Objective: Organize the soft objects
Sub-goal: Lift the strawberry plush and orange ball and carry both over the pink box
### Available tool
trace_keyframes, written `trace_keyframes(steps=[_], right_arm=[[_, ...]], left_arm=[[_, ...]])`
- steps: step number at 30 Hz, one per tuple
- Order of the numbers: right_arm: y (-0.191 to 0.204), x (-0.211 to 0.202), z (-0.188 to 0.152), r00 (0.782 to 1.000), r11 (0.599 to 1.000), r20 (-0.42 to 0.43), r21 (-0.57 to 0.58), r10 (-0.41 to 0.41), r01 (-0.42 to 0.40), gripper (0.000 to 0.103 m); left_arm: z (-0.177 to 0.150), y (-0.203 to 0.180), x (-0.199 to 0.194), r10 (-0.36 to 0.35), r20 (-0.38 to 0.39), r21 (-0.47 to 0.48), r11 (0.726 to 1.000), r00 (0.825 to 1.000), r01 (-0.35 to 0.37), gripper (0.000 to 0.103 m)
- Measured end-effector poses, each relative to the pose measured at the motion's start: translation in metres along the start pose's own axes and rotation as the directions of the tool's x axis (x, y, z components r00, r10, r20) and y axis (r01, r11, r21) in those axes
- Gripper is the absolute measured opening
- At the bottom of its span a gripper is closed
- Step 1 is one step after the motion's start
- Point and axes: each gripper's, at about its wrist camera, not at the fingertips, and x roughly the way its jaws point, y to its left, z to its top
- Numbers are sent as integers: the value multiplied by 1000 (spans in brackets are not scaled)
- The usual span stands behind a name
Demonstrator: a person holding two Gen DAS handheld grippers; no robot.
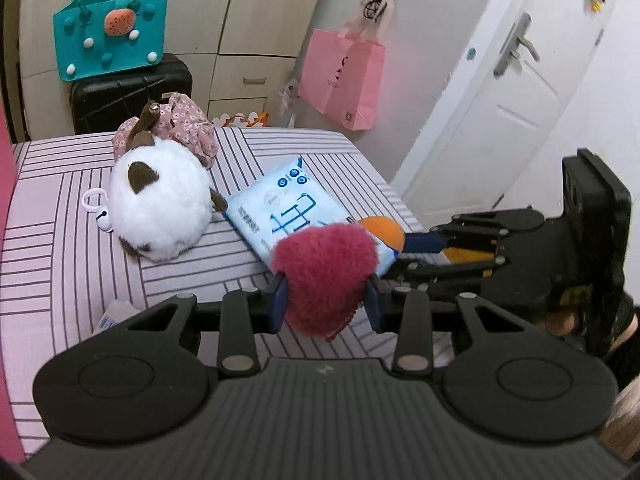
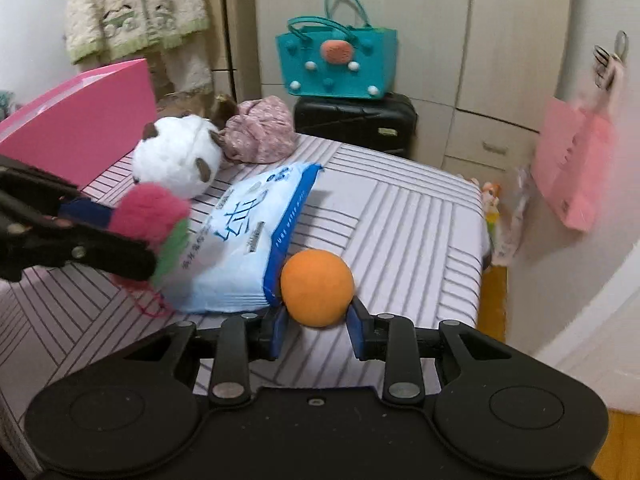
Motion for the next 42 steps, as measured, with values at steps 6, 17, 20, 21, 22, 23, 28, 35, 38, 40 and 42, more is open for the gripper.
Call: trace_keyframes(steps=[6,17,20,21,22,23,28,35,38,40,42], right_arm=[[-3,-14,-8,999,999,-18,22,-39,40,36],[21,-53,-22,998,998,-55,53,43,-40,36],[31,-60,-23,993,995,-80,65,85,-80,36],[35,-62,-23,991,993,-90,68,102,-96,36],[39,-65,-23,989,992,-95,70,116,-109,36],[43,-68,-23,986,989,-102,70,134,-127,36],[64,-81,-21,969,977,-130,69,211,-203,36],[92,-95,-15,945,955,-141,64,296,-289,36],[106,-100,-9,932,943,-145,50,333,-329,36],[116,-103,-4,924,935,-145,28,353,-353,36],[125,-104,1,916,926,-142,11,375,-378,36]], left_arm=[[-10,-5,-11,22,-11,29,999,1000,-22,37],[-29,-18,-43,27,-41,77,997,999,-24,37],[-36,-20,-58,19,-57,84,996,998,-15,37],[-38,-20,-63,28,-58,93,995,998,-22,37],[-40,-20,-68,35,-62,100,995,997,-29,37],[-41,-21,-72,40,-67,106,994,997,-33,37],[-46,-18,-96,70,-107,132,990,992,-56,37],[-54,-8,-131,126,-98,123,986,987,-114,37],[-57,-3,-145,136,-104,118,985,985,-124,37],[-59,-2,-153,146,-106,130,983,984,-132,37],[-63,0,-160,159,-98,143,979,982,-144,37]])
